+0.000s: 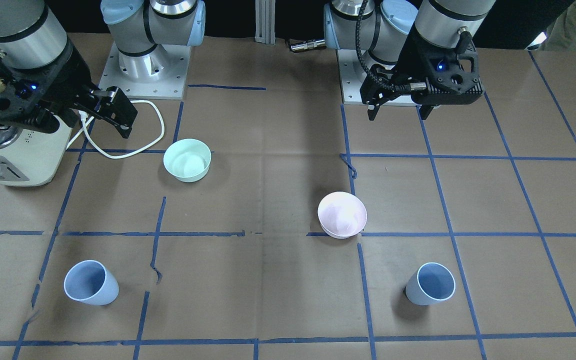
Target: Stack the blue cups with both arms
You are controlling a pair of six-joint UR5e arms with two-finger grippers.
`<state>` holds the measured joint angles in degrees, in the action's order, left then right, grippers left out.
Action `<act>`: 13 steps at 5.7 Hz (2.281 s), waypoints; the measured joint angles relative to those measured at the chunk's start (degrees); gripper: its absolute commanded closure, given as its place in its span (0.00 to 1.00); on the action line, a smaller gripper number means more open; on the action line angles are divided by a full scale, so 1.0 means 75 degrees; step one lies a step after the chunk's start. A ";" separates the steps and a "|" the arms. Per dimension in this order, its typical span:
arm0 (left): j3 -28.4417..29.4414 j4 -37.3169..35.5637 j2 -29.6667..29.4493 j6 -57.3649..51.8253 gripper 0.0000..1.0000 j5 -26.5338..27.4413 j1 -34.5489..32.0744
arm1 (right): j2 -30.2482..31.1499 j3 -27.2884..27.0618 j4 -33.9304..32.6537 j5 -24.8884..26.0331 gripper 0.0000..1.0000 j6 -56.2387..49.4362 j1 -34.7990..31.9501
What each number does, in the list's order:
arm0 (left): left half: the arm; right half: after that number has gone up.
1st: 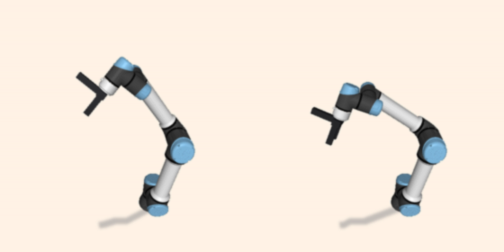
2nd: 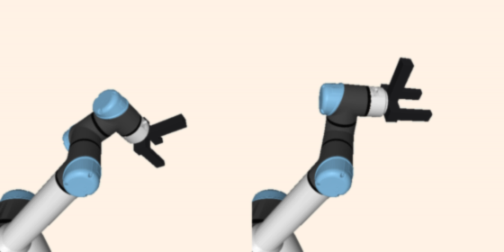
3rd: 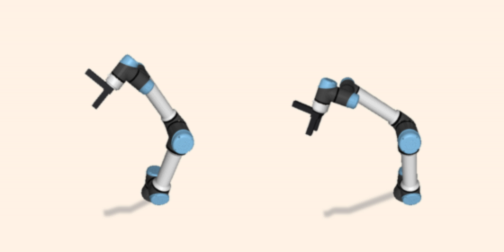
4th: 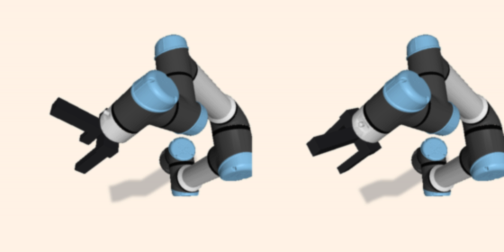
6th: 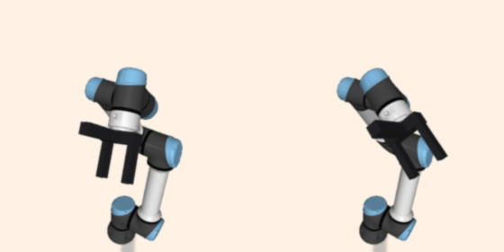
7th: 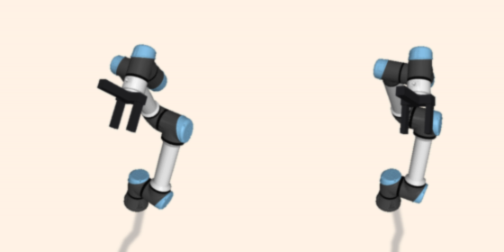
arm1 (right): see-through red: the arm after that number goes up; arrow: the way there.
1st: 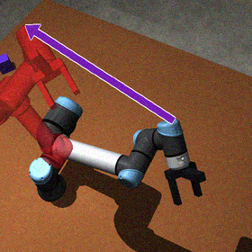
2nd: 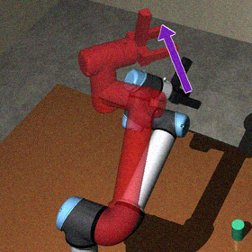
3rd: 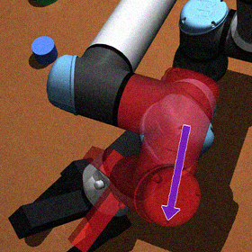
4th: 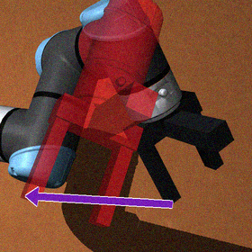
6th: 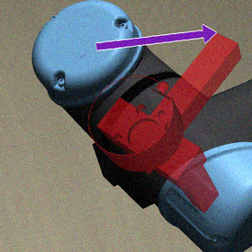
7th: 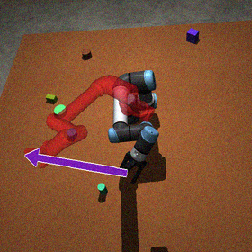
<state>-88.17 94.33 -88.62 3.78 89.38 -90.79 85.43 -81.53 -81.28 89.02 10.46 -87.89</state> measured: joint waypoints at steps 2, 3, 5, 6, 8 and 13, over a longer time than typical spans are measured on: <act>0.0002 0.0036 0.0012 0.0000 0.01 -0.0006 0.0000 | 0.0000 -0.0008 -0.0003 0.0002 0.00 0.0006 0.0000; 0.0007 0.0042 0.0019 -0.0003 0.01 -0.0005 0.0007 | 0.0000 -0.0012 -0.0007 0.0010 0.00 0.0002 0.0000; 0.0010 0.0031 0.0019 -0.0035 0.01 -0.0011 0.0048 | -0.0104 0.0000 -0.0442 0.0145 0.00 -0.0189 0.0046; 0.0006 0.0020 0.0014 -0.0071 0.01 -0.0008 0.0067 | -0.0374 0.0068 -0.1142 0.0379 0.00 -0.0659 0.0286; -0.0006 -0.0011 -0.0105 -0.0231 0.01 0.0090 0.0284 | -0.1335 0.0672 -0.1634 0.0559 0.00 -0.1910 0.1093; 0.0919 -0.2537 -0.2919 -0.1449 0.01 0.0167 0.0932 | -0.3229 0.0496 -0.3316 0.0206 0.01 -0.2537 0.1277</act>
<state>-81.28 75.30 -110.51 -7.09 90.64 -83.80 61.21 -77.81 -106.15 90.56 -8.57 -78.31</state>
